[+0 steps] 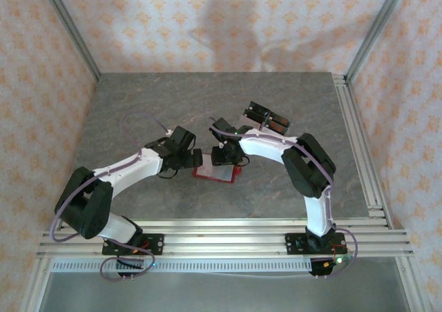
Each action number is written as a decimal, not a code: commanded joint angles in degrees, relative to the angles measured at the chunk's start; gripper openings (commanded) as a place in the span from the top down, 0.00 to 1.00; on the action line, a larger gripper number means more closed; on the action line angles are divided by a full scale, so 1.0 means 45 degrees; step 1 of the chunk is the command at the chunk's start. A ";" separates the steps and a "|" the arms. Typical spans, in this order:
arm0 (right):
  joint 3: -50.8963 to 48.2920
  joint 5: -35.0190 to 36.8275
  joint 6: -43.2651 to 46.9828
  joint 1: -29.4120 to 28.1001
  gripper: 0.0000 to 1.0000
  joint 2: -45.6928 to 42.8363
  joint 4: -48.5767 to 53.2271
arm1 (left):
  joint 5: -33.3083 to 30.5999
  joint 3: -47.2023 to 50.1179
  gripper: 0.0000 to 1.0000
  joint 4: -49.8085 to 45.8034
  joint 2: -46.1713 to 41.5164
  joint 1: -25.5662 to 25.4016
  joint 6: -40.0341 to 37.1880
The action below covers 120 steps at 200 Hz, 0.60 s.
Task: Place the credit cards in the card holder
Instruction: Flip over the card slot on the card holder.
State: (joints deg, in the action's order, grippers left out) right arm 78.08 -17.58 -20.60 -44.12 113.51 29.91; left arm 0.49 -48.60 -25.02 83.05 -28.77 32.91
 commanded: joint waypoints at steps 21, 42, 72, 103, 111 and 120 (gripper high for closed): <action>-0.0327 -0.0967 -0.0666 -0.0089 0.58 -0.0190 -0.0355 | -0.0099 0.0479 0.00 0.0174 -0.0553 -0.0854 -0.0240; -0.0473 -0.0985 -0.0734 -0.0059 0.58 -0.0222 -0.0465 | -0.0143 0.0767 0.00 0.0406 -0.0709 -0.1281 -0.0261; -0.0613 -0.1041 -0.0774 0.0000 0.58 -0.0274 -0.0589 | -0.0358 0.1437 0.00 0.0960 -0.1264 -0.1742 -0.0354; -0.0634 -0.1102 -0.0774 0.0019 0.58 -0.0284 -0.0669 | -0.0715 0.2069 0.00 0.1217 -0.2216 -0.2281 -0.0895; -0.0634 -0.1110 -0.0774 0.0043 0.58 -0.0284 -0.0679 | -0.0818 0.2198 0.00 0.1259 -0.2421 -0.2462 -0.1063; -0.0643 -0.1112 -0.0770 0.0038 0.58 -0.0271 -0.0690 | -0.0899 0.2351 0.00 0.1272 -0.2608 -0.2638 -0.1200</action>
State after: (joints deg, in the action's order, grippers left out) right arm 76.66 -21.28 -23.40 -44.03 113.08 26.83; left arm -0.51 -39.75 -21.19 74.08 -38.72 30.89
